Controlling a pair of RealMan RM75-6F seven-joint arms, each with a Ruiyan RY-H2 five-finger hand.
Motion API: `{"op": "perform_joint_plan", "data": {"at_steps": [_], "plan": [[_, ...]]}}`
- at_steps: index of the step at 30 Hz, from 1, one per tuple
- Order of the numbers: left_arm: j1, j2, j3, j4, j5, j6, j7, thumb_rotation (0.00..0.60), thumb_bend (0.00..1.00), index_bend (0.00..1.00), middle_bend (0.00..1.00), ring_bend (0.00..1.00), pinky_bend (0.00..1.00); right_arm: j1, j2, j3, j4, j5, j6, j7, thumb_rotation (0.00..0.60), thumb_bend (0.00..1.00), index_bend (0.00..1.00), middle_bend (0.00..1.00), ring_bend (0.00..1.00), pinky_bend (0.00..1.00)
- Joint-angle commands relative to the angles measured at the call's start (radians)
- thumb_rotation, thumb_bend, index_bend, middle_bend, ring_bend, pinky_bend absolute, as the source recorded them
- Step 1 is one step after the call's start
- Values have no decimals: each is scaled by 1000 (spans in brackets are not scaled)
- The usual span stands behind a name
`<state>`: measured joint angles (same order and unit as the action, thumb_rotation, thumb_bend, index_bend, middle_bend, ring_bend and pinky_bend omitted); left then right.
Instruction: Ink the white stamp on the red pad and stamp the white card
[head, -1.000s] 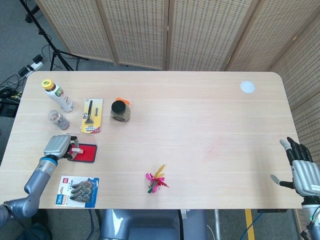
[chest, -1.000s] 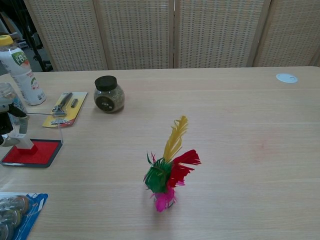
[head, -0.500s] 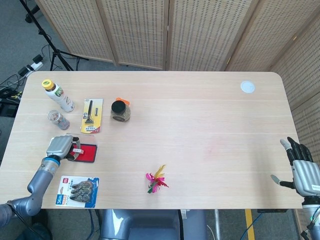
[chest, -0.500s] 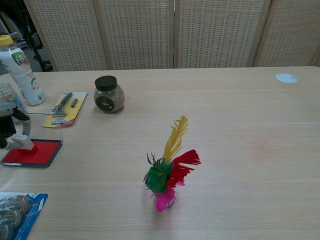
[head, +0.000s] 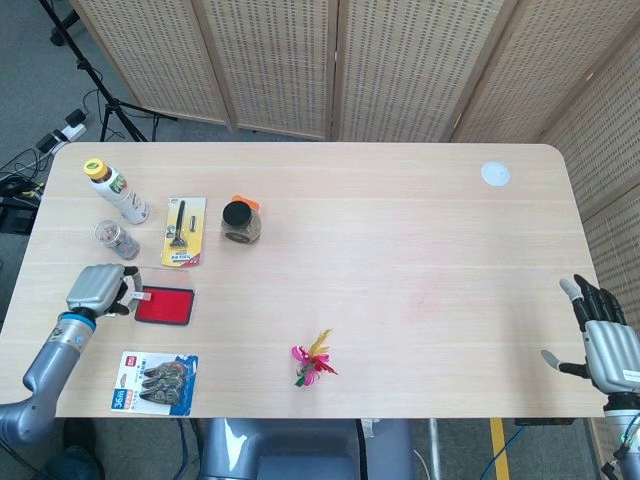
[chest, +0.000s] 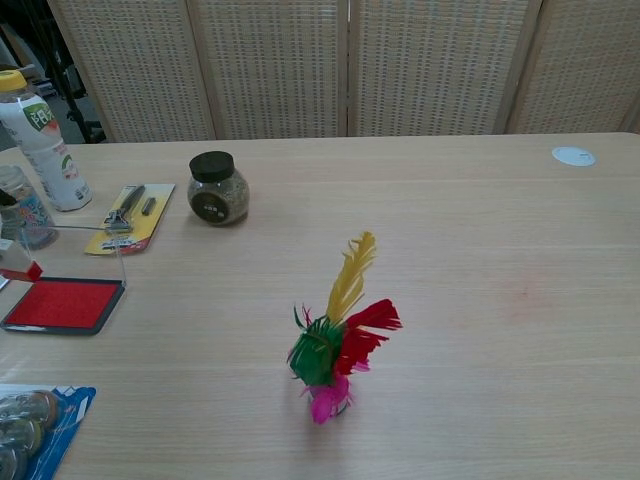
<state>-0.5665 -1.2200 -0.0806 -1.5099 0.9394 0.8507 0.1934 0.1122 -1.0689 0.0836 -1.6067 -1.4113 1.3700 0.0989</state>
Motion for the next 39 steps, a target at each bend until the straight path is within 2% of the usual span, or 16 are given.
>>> {"op": "perform_joint_plan", "data": {"at_steps": [1, 7, 21, 28, 39], "plan": [[31, 48, 29, -30, 18, -1, -22, 600, 370, 603, 1000, 1000, 968, -1, 0, 0, -2, -1, 2, 0, 600, 0, 0, 0, 0, 0], [103, 72, 70, 13, 104, -3, -150, 600, 370, 603, 1000, 1000, 968, -2, 2, -2, -4, -6, 5, 0, 600, 0, 0, 0, 0, 0], [136, 10, 89, 138, 226, -49, -325, 600, 368, 603, 1000, 1000, 968, -3, 1, -4, -7, -9, 8, -4, 600, 0, 0, 0, 0, 0], [139, -42, 95, 212, 281, -53, -368, 600, 366, 602, 1000, 1000, 968, -1, 2, -3, -5, -9, 4, 2, 600, 0, 0, 0, 0, 0], [144, -57, 92, 236, 284, -58, -360, 600, 358, 556, 1000, 1000, 968, -3, 1, -5, -1, -19, 11, 8, 600, 0, 0, 0, 0, 0]]}}
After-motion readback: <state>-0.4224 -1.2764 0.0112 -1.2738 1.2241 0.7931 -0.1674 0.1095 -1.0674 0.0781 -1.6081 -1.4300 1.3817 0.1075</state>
